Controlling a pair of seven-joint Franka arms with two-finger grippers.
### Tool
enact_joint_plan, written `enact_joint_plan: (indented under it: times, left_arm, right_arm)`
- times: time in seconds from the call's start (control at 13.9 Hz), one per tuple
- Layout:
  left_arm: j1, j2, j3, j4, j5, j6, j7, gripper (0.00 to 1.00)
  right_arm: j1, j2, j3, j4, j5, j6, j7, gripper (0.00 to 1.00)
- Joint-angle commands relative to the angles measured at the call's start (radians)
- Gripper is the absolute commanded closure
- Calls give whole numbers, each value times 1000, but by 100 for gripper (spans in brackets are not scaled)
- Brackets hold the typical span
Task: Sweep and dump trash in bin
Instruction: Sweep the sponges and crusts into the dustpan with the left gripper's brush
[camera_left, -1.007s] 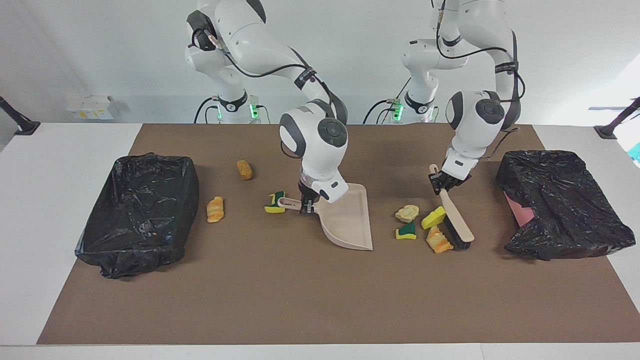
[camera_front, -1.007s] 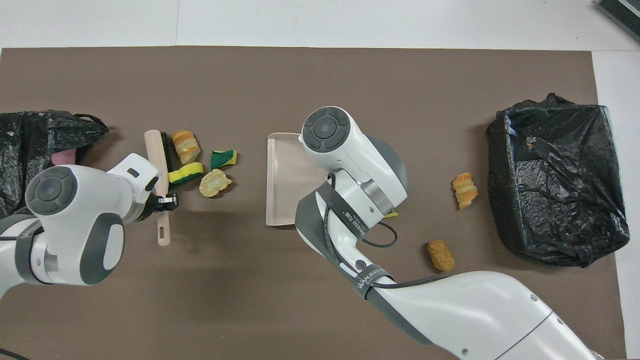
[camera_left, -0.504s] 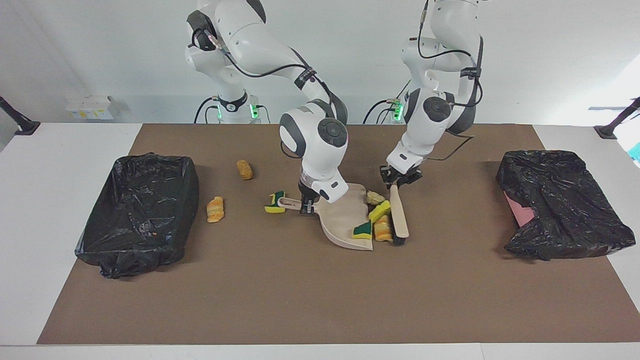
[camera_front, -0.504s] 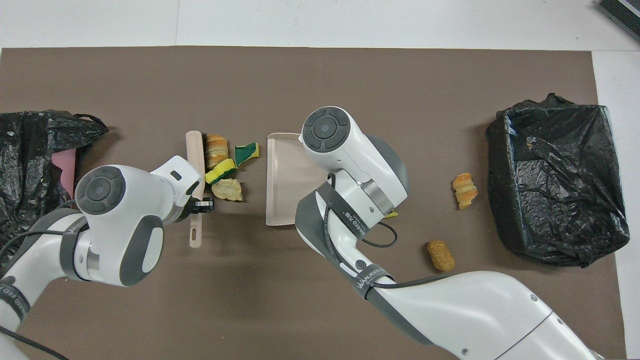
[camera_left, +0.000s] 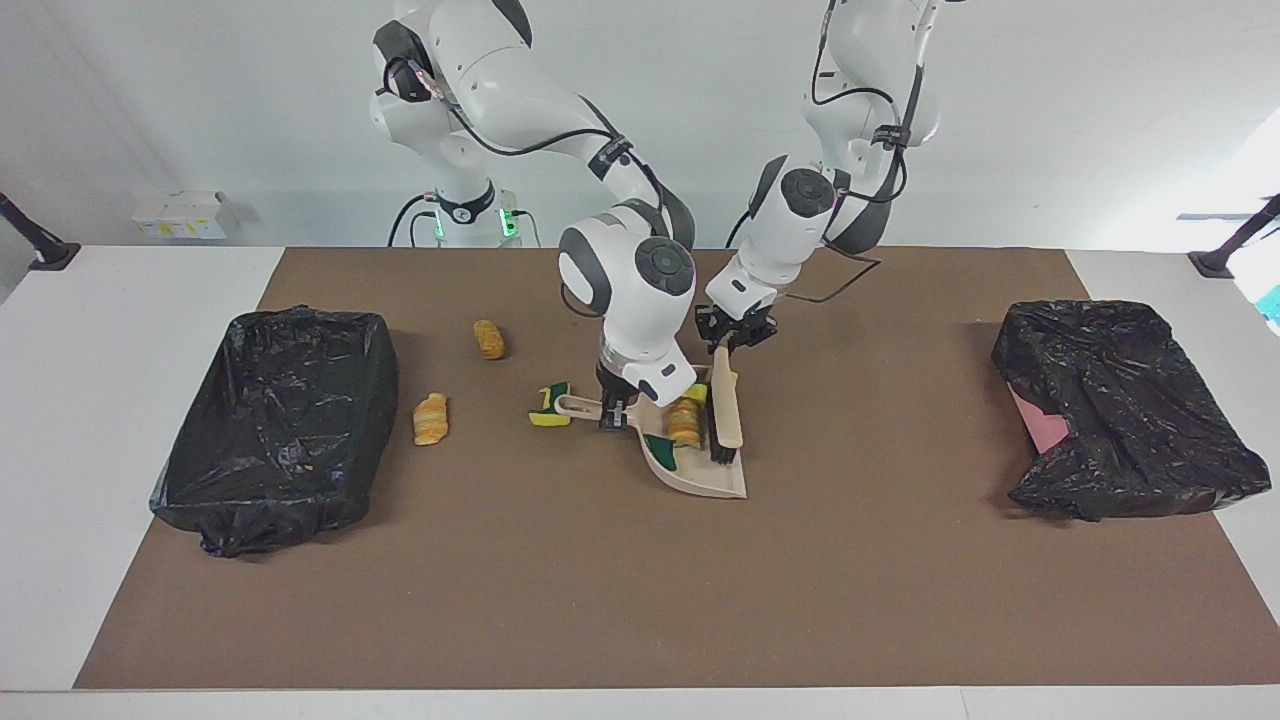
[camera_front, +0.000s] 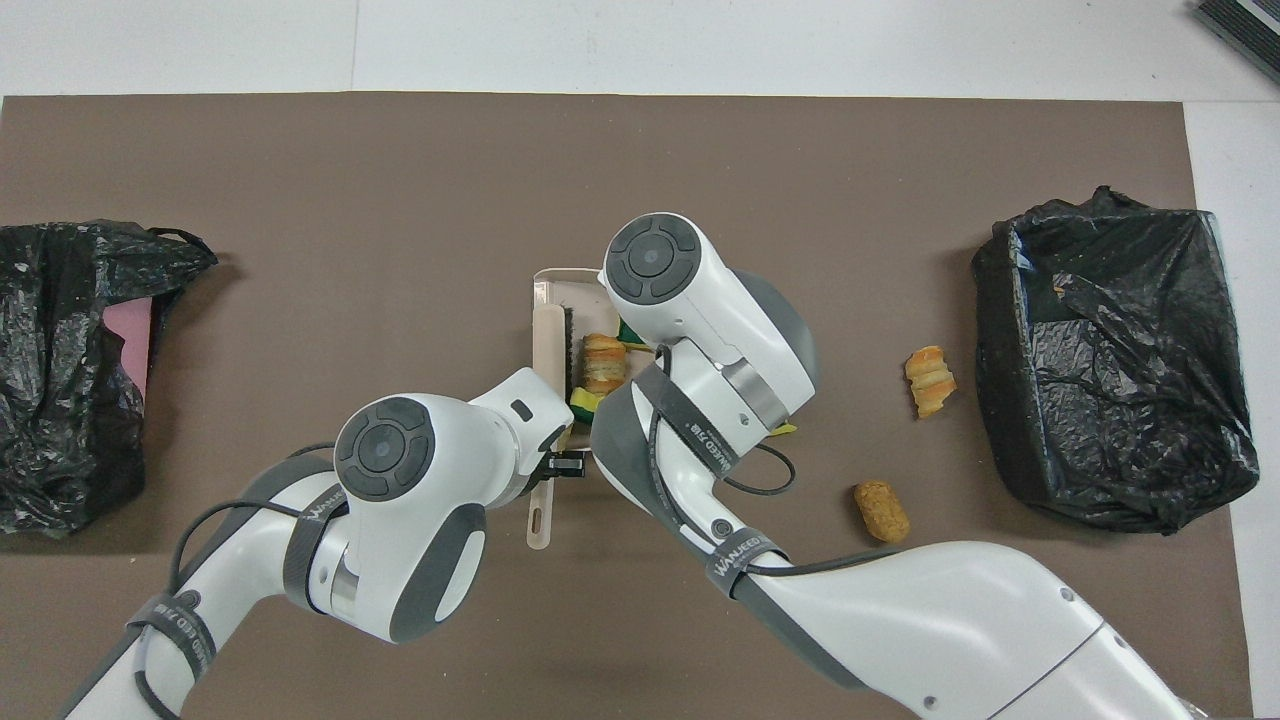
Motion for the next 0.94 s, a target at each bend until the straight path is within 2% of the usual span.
enact_joint_plan:
  times: [0.0, 0.22, 0.36, 0.5, 0.65, 0.86]
  left_arm:
    - [47, -47, 9, -4, -7, -24, -64, 100]
    - [135, -112, 7, -2, -7, -30, -122, 100]
    - [161, -150, 9, -10, -4, -123, -156, 100]
    - [163, -187, 8, -54, -1, -163, -159, 100]
    - [163, -253, 3, -141, -1, -183, -170, 100]
    - [91, -258, -3, -203, -1, -179, -181, 100]
  right_arm:
    - [-20, 6, 11, 0, -21, 3, -22, 100]
    - [-23, 6, 11, -4, -21, 26, -34, 100]
    - [-25, 4, 11, -15, -21, 39, -35, 100]
    - [-25, 4, 11, -21, -21, 46, -36, 100]
    - [-25, 4, 11, -21, -21, 44, -42, 100]
    - [-28, 4, 11, -23, -21, 46, -54, 100]
